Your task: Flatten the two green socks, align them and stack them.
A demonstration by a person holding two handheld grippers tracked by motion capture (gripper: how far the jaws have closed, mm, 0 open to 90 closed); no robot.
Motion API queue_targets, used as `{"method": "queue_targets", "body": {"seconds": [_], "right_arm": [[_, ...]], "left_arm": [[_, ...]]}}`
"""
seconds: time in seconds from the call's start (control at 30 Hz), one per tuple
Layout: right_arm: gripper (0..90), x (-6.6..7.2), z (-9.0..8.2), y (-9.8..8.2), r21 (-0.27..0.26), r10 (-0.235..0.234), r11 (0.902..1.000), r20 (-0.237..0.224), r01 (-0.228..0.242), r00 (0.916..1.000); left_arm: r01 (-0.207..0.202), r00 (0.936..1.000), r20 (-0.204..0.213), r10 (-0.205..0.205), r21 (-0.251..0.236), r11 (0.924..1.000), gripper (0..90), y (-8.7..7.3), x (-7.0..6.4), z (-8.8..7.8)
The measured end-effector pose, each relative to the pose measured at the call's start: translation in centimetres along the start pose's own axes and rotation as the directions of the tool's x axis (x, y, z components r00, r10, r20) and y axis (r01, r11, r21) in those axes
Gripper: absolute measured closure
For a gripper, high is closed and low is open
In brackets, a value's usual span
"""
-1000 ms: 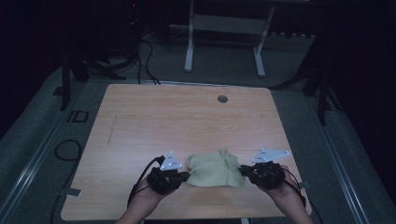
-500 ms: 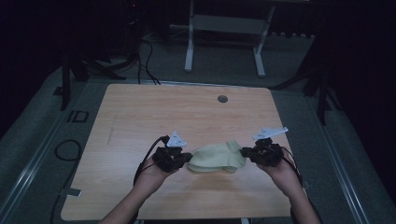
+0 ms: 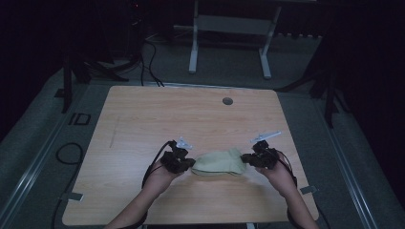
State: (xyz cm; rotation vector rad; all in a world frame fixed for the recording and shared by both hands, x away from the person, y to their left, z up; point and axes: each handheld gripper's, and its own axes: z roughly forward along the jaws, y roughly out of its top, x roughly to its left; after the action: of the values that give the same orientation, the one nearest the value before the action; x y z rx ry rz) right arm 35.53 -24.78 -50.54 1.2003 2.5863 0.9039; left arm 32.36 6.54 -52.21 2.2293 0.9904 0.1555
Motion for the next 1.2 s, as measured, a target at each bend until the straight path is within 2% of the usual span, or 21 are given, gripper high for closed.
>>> {"method": "queue_targets", "body": {"seconds": [0.2, 0.27, 0.47, 0.67, 0.8, 1.07, 1.17, 1.2], "right_arm": [[83.5, -0.4, 1.8, -0.6, 0.035, 0.02, 0.9992, -0.015, -0.019, 0.9997], [83.3, -0.5, 2.3, -0.8, 0.046, 0.019, 0.9988, -0.011, -0.019, 0.9998], [82.6, -0.5, 3.5, -1.0, 0.08, 0.013, 0.9967, -0.001, -0.013, 0.9999], [82.3, -0.5, 4.0, -0.6, 0.068, 0.017, 0.9975, -0.005, -0.017, 0.9998], [81.7, 0.3, 4.9, 0.5, 0.079, -0.004, 0.9968, -0.006, 0.004, 1.0], [78.7, 1.3, 5.8, 1.6, 0.079, -0.017, 0.9967, -0.015, 0.018, 0.9997], [72.3, 1.5, 5.8, 1.9, 0.087, -0.024, 0.9959, -0.012, 0.025, 0.9996], [66.4, 1.7, 5.4, 2.1, 0.078, -0.031, 0.9965, -0.002, 0.031, 0.9995]], "left_arm": [[0.012, 0.9999, -0.003, -0.012, 0.036, 0.9993, 87.5, -0.6, 0.6, 1.3], [0.019, 0.9997, -0.016, -0.018, 0.036, 0.9992, 87.5, -0.8, 0.8, 1.5], [0.043, 0.999, -0.012, -0.043, 0.04, 0.9983, 87.3, -1.2, 1.4, 1.9], [0.077, 0.9969, -0.023, -0.076, 0.031, 0.9966, 87.3, -1.6, 2.4, 1.6], [0.092, 0.9946, -0.049, -0.091, 0.027, 0.9954, 87.1, -1.9, 3.4, 1.0], [0.112, 0.9921, -0.059, -0.111, 0.018, 0.9935, 85.9, -2.3, 4.5, 0.3], [0.114, 0.9924, -0.048, -0.114, 0.009, 0.9934, 77.1, -2.2, 4.6, -0.1], [0.103, 0.9942, -0.032, -0.103, -0.004, 0.9947, 66.9, -2.0, 4.5, -0.6]]}}
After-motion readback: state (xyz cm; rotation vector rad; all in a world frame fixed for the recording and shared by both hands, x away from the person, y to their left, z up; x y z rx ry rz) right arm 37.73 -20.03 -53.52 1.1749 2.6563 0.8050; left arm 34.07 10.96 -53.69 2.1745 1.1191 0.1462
